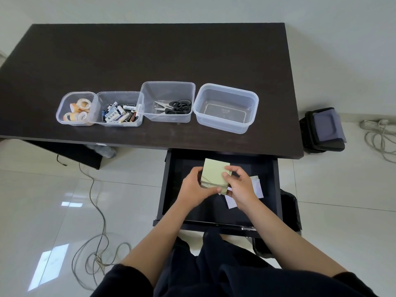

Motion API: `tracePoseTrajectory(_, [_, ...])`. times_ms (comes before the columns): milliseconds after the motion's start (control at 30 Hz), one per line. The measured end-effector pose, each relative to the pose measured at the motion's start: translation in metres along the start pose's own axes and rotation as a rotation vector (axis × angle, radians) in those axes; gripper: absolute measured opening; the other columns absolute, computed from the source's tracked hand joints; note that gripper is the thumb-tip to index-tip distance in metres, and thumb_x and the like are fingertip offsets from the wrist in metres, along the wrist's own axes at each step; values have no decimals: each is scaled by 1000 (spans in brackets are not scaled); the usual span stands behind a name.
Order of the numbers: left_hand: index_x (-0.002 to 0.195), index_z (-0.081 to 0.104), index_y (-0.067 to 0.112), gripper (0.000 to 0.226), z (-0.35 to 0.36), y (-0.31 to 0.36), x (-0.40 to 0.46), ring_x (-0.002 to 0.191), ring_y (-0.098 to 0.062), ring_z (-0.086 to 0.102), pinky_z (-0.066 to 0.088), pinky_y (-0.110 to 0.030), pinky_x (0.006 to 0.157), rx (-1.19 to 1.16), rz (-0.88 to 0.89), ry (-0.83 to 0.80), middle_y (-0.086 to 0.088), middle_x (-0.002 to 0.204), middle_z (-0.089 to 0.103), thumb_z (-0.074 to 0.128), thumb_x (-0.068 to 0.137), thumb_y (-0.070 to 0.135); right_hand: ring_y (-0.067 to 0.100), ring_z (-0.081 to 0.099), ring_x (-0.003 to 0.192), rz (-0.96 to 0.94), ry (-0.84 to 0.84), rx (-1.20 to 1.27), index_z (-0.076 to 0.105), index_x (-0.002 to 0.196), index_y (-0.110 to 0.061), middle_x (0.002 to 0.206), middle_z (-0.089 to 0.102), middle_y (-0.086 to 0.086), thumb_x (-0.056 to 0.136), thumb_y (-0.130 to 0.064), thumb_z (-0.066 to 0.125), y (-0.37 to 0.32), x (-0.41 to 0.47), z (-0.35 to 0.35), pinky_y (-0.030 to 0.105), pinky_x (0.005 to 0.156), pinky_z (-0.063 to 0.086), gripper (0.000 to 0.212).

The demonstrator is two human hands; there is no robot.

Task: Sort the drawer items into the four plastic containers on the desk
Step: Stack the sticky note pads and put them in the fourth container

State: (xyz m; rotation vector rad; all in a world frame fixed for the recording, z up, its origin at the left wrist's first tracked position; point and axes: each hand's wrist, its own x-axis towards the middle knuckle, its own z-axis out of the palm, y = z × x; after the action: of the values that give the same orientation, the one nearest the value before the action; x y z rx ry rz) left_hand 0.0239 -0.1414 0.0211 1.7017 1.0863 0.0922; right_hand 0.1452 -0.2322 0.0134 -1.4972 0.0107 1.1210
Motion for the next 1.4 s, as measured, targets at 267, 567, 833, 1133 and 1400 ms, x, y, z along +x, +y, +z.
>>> tracePoseTrajectory(267, [110, 61, 13, 39, -3, -9, 5, 78, -7, 63, 50, -15, 67, -47, -77, 55, 5, 90, 66, 78, 75, 18, 23, 63, 94, -12, 2, 5, 56, 93, -18, 99, 63, 3, 93, -3, 53, 2, 3, -1, 55, 79, 55, 16])
tracePoseTrajectory(567, [109, 65, 13, 20, -5, -11, 0, 85, -14, 69, 48, -14, 68, -226, -213, 108, 1, 90, 70, 61, 89, 13, 20, 62, 88, -26, -12, -18, 58, 94, -20, 97, 63, 8, 93, -2, 53, 8, 4, 0, 46, 77, 54, 19])
tracePoseTrajectory(833, [106, 61, 13, 22, -9, -8, -7, 82, -10, 70, 50, -16, 70, -413, -224, -32, -6, 93, 72, 62, 86, 3, 21, 63, 102, -170, 41, -95, 64, 95, -23, 109, 68, 7, 88, 6, 55, 9, 5, -2, 39, 85, 55, 31])
tracePoseTrajectory(1133, [111, 61, 10, 24, -5, -11, -10, 89, -14, 71, 54, -18, 74, -634, -211, 40, -8, 102, 72, 60, 89, 0, 13, 57, 116, -331, -20, -252, 60, 104, -43, 121, 62, -4, 81, -4, 64, 13, 4, 4, 40, 94, 52, 45])
tracePoseTrajectory(1400, [112, 59, 11, 26, -5, -12, -12, 91, -12, 71, 53, -16, 69, -658, -229, 65, -5, 101, 72, 61, 88, 1, 9, 51, 121, -330, -44, -279, 58, 121, -31, 131, 56, -6, 83, -2, 63, 18, 5, 5, 33, 92, 53, 48])
